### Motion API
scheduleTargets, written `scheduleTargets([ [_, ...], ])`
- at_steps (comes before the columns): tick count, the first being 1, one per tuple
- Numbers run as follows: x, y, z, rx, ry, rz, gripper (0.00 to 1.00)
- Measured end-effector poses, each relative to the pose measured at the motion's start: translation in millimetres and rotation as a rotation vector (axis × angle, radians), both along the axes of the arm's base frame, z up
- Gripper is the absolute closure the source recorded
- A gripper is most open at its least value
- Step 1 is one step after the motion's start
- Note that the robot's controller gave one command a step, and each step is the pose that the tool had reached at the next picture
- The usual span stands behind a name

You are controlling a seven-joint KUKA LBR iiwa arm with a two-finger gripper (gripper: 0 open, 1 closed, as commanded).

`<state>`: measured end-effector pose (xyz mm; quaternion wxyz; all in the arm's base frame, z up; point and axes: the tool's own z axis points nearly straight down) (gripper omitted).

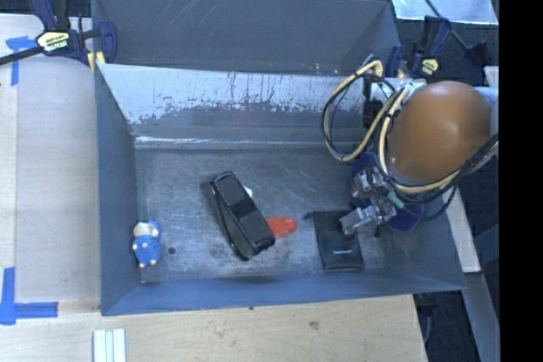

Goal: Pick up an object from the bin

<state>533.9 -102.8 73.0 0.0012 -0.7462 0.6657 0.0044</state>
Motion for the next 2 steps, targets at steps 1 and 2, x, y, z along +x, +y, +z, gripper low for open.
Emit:
scheduleTargets([
  [1,0.8,0,21,-0.006,-0.009,-0.002,1.0],
  [2,1.8,0,53,-0.006,-0.01,-0.004,1.0],
])
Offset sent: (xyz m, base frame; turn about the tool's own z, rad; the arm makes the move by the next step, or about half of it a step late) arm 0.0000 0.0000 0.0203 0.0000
